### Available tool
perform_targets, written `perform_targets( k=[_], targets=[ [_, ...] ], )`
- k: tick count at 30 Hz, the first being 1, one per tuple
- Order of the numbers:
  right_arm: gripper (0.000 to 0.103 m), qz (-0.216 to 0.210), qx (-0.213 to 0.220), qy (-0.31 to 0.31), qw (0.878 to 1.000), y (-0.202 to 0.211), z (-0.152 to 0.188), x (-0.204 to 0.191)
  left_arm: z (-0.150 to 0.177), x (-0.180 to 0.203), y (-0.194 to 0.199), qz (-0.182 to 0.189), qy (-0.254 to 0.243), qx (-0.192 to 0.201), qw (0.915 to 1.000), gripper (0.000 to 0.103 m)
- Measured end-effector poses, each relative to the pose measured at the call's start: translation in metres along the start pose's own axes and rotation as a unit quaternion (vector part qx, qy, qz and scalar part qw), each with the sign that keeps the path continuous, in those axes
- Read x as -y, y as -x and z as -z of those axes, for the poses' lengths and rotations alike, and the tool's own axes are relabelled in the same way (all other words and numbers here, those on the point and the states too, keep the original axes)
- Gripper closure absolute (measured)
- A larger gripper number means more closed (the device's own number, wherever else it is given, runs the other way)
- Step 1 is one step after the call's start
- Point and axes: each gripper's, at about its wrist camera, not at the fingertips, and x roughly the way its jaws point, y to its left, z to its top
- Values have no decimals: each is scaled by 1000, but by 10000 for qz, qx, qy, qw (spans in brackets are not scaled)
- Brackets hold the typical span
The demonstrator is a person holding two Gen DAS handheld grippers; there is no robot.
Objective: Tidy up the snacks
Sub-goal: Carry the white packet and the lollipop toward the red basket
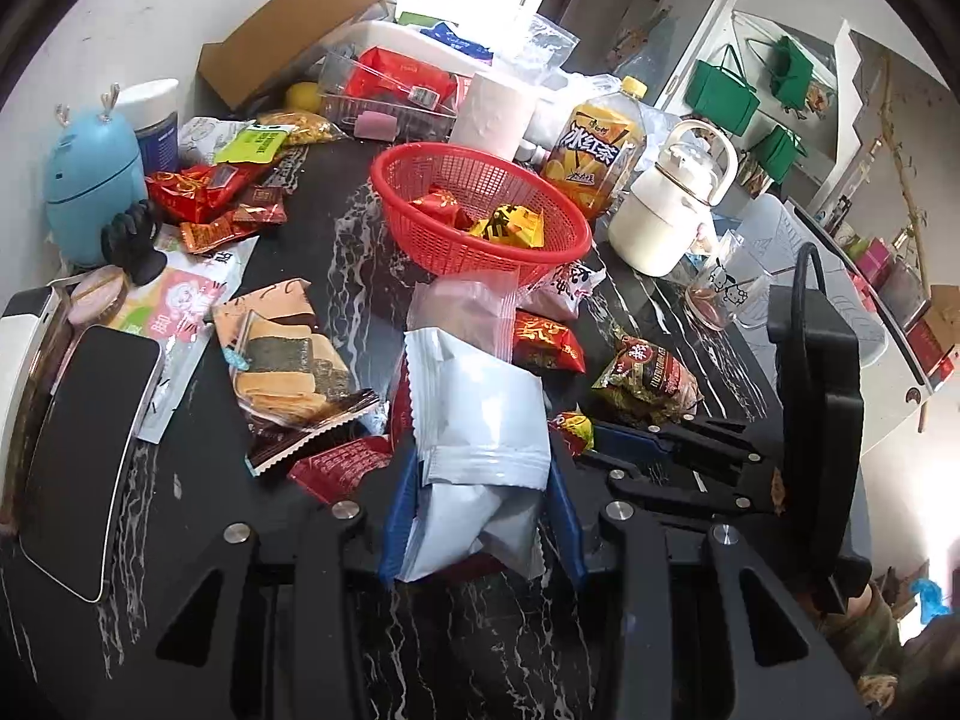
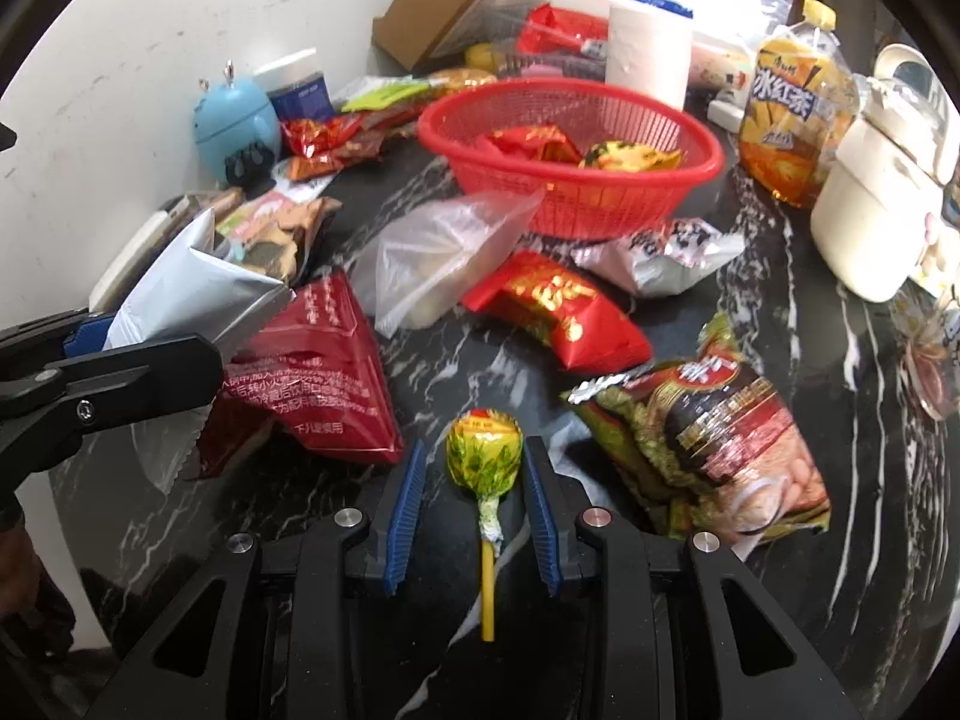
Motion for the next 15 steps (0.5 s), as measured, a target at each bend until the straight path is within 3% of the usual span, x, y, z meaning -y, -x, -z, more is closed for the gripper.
perform_targets(
  k=[15],
  targets=[
    [80, -410, 226, -308, 9984, 39, 18, 3, 9, 19, 7, 133, -119, -62, 9998, 64]
  ],
)
